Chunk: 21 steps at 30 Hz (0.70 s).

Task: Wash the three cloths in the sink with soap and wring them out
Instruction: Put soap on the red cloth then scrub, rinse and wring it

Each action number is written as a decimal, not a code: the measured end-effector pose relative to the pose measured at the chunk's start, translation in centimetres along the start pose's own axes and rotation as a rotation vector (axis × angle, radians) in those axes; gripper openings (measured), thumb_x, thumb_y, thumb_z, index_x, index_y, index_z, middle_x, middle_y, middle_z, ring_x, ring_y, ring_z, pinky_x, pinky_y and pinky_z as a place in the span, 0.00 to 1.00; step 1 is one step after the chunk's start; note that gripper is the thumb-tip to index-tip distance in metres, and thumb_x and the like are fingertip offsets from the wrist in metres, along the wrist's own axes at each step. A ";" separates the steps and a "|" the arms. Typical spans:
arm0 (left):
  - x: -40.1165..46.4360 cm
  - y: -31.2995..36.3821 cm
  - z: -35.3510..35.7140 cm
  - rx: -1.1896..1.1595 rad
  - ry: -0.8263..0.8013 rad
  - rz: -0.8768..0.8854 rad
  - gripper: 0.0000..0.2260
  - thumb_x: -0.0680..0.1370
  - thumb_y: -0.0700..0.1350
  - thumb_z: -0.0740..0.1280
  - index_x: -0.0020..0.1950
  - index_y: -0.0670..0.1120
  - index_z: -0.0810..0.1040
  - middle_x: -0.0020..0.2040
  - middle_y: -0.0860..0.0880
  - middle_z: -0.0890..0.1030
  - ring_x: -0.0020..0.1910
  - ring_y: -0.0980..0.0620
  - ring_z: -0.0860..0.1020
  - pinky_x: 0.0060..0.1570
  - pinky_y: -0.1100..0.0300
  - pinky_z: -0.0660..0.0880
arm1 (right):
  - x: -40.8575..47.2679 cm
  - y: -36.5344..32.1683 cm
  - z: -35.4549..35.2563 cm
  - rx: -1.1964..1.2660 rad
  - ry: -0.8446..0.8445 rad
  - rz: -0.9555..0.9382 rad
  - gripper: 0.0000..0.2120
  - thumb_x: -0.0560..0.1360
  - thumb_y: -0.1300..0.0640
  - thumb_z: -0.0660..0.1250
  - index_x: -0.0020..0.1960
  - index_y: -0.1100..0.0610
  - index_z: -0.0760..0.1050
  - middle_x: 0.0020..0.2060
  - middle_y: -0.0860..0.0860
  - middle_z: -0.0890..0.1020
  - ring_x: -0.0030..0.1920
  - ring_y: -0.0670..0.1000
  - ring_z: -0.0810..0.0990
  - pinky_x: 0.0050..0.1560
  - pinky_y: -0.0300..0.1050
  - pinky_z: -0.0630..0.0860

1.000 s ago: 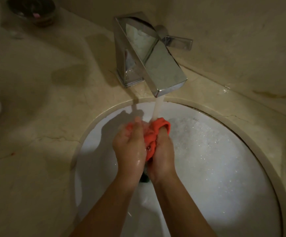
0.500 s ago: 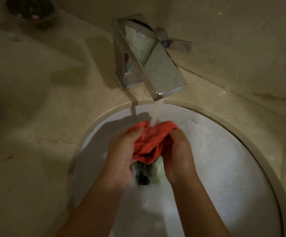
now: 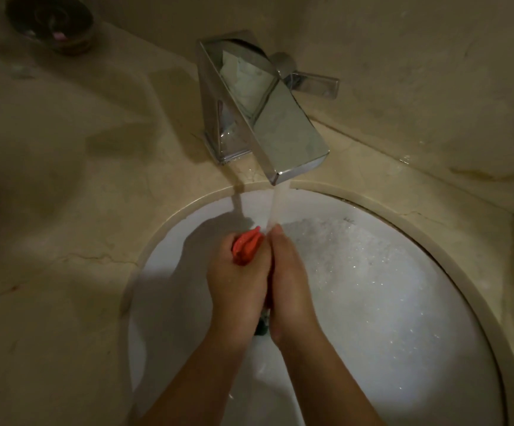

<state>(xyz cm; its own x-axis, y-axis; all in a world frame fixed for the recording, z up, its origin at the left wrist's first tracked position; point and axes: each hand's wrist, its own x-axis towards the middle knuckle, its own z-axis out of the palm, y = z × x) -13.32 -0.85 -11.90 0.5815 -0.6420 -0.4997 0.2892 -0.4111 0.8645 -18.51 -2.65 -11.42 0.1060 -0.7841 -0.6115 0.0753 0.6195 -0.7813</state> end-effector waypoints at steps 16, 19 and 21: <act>0.1 1.1 1.1 -0.093 -0.153 -0.083 0.09 0.78 0.53 0.66 0.54 0.51 0.80 0.47 0.51 0.84 0.45 0.55 0.84 0.39 0.62 0.80 | 1.6 -2.2 -0.6 -0.225 0.253 -0.258 0.15 0.80 0.53 0.61 0.37 0.57 0.76 0.31 0.51 0.78 0.33 0.49 0.78 0.40 0.47 0.77; 0.0 2.1 0.1 -0.227 -0.300 -0.200 0.14 0.80 0.54 0.61 0.55 0.49 0.82 0.49 0.48 0.85 0.48 0.51 0.84 0.46 0.54 0.81 | 1.1 -2.7 -1.3 -0.300 0.294 -0.395 0.08 0.77 0.51 0.66 0.40 0.51 0.74 0.35 0.47 0.80 0.37 0.43 0.79 0.42 0.42 0.77; 0.2 2.8 -0.6 -0.373 -0.353 -0.294 0.15 0.80 0.54 0.61 0.54 0.48 0.83 0.50 0.47 0.85 0.49 0.49 0.84 0.49 0.52 0.79 | 0.3 -2.2 -1.5 -0.381 0.202 -0.535 0.04 0.74 0.53 0.69 0.44 0.50 0.74 0.40 0.45 0.79 0.42 0.41 0.79 0.43 0.38 0.76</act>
<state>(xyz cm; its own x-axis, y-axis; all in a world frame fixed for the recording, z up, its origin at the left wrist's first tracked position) -11.90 -1.70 -9.59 0.1666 -0.7388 -0.6530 0.6846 -0.3899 0.6158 -20.18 -4.26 -10.07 -0.0390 -0.9930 -0.1119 -0.2922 0.1184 -0.9490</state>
